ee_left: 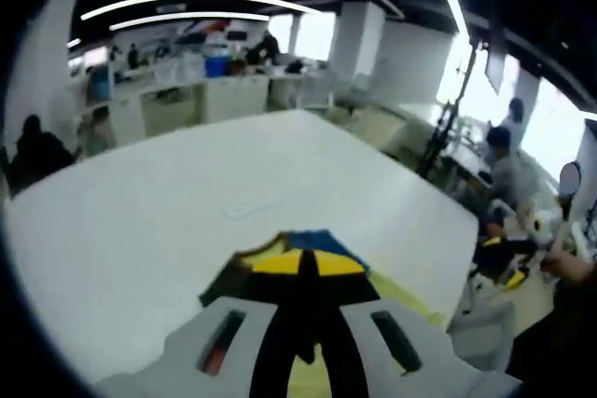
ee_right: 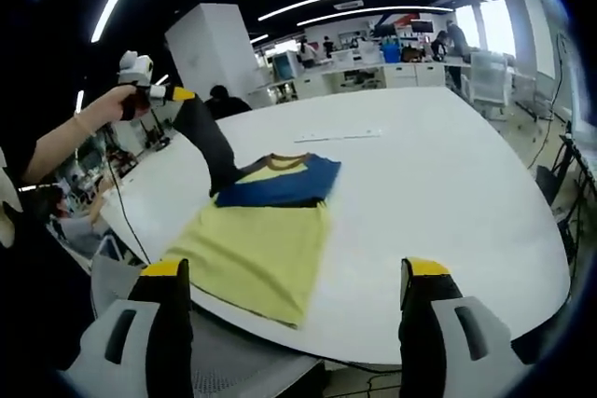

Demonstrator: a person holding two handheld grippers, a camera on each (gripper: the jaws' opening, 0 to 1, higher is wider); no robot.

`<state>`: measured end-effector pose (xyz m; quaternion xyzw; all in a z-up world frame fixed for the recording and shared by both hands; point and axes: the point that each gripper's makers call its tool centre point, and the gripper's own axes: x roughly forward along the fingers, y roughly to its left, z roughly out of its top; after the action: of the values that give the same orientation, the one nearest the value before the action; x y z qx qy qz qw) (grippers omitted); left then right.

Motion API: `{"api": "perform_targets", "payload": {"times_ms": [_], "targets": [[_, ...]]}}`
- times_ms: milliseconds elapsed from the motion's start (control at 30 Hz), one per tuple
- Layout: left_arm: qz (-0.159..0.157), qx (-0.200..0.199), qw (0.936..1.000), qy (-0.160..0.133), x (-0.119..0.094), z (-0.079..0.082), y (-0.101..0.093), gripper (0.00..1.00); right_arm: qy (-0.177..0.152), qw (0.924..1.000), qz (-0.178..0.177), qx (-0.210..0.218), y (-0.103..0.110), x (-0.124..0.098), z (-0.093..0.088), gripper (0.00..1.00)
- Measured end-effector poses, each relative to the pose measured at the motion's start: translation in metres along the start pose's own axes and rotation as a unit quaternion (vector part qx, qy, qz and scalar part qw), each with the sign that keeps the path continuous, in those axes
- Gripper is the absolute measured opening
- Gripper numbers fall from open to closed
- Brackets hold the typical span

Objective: Fold the garment on the visible template until the final outline fits inside the template.

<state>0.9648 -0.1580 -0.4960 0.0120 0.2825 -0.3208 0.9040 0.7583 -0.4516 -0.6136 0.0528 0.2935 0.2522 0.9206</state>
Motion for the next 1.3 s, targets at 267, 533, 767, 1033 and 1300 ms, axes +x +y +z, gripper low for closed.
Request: {"api": "perform_targets", "payload": {"times_ms": [267, 533, 767, 1033, 1300], "targets": [[-0.018, -0.002, 0.9996, 0.024, 0.032, -0.010, -0.009, 0.00, -0.004, 1.0000, -0.006, 0.005, -0.005, -0.002, -0.001, 0.93], [-0.027, -0.008, 0.9986, 0.046, 0.067, -0.021, -0.013, 0.00, -0.004, 0.9999, -0.012, 0.011, -0.008, -0.003, -0.003, 0.93], [-0.039, -0.007, 0.9972, 0.063, 0.093, -0.030, -0.024, 0.00, -0.002, 0.9996, -0.021, 0.019, -0.015, -0.008, -0.008, 0.93], [-0.048, -0.021, 0.9953, 0.081, 0.121, -0.048, -0.038, 0.00, 0.001, 0.9994, -0.025, 0.025, -0.019, -0.009, -0.012, 0.93], [-0.050, -0.032, 0.9935, 0.097, 0.148, -0.068, -0.048, 0.00, 0.009, 0.9994, -0.026, 0.023, -0.021, -0.007, -0.016, 0.93]]}}
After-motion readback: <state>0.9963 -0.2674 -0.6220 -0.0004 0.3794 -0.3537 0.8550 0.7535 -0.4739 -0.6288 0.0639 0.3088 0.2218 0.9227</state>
